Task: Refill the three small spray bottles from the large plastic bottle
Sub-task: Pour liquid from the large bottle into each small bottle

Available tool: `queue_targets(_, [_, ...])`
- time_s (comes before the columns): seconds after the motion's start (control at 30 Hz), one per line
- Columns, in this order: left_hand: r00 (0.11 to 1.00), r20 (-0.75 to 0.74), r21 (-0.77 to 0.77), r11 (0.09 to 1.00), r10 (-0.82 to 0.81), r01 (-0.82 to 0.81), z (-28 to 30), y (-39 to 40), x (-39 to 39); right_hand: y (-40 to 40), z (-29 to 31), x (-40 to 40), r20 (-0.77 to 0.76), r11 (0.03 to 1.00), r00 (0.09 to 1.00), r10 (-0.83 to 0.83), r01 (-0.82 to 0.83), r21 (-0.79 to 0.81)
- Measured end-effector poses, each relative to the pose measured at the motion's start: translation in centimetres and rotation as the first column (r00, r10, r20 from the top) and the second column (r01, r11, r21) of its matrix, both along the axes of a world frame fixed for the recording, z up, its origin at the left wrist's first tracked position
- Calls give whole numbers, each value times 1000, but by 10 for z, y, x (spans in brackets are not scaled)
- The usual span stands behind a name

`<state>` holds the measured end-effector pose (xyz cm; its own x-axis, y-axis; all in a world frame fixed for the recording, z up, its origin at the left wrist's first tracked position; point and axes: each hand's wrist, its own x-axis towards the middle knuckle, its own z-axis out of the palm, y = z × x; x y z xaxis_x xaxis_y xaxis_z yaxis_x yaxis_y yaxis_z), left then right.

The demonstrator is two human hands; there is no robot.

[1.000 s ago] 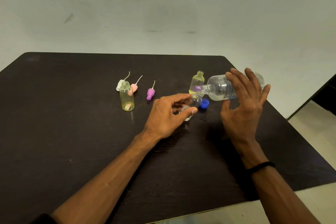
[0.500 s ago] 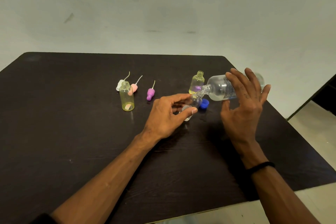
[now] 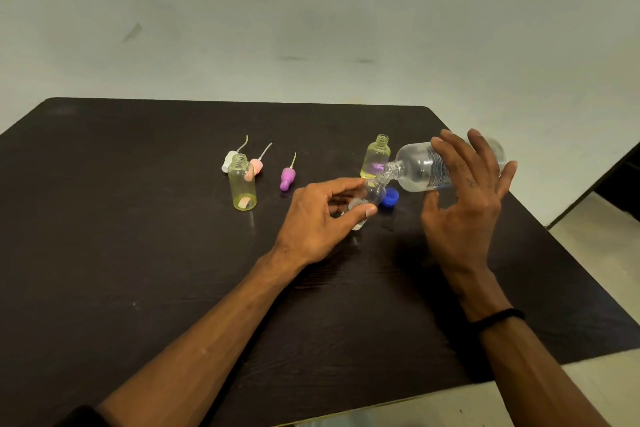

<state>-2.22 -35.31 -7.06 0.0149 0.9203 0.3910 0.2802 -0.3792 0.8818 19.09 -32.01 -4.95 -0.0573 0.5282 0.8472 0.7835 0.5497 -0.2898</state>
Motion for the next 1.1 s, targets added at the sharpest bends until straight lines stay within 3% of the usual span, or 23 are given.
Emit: queue_targets(1.1, [1000,3,8,1000,-9,9,1,-1,0,0,-1,0,-3,1000,1000,11,-11,4])
